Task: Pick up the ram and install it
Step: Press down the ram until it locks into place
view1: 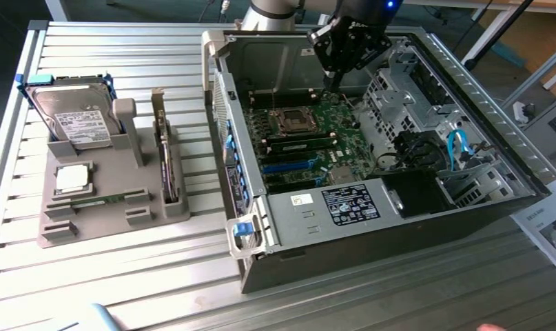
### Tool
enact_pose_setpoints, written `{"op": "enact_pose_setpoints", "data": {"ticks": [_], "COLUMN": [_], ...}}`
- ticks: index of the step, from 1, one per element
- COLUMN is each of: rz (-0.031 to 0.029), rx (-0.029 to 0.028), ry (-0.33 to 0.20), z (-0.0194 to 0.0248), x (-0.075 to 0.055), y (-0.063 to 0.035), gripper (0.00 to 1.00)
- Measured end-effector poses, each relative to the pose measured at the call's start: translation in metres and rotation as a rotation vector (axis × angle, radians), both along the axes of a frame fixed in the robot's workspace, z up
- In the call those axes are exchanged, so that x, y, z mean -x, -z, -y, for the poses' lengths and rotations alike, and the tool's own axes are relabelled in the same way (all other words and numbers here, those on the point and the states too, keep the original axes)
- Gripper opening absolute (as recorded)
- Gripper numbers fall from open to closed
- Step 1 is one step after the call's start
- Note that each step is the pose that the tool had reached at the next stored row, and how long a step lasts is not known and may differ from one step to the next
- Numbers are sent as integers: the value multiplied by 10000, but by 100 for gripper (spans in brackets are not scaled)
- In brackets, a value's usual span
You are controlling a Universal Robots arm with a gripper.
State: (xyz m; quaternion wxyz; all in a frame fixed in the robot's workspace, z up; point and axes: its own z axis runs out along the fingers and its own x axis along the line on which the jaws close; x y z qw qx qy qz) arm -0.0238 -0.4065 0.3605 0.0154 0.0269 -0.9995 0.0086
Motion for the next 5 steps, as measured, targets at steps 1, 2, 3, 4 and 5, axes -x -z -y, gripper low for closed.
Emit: {"op": "enact_pose_setpoints", "data": {"ticks": [1, 2, 3, 4, 5], "rz": [0, -1, 0, 0, 0], "rx": [-2, -1, -1, -1, -1], "ry": [4, 4, 4, 4, 4], "z": [0, 0, 0, 0, 0], "x": [0, 0, 0, 0, 0], "y": [0, 0, 0, 0, 0], "gripper": [11, 11, 11, 11, 11]}}
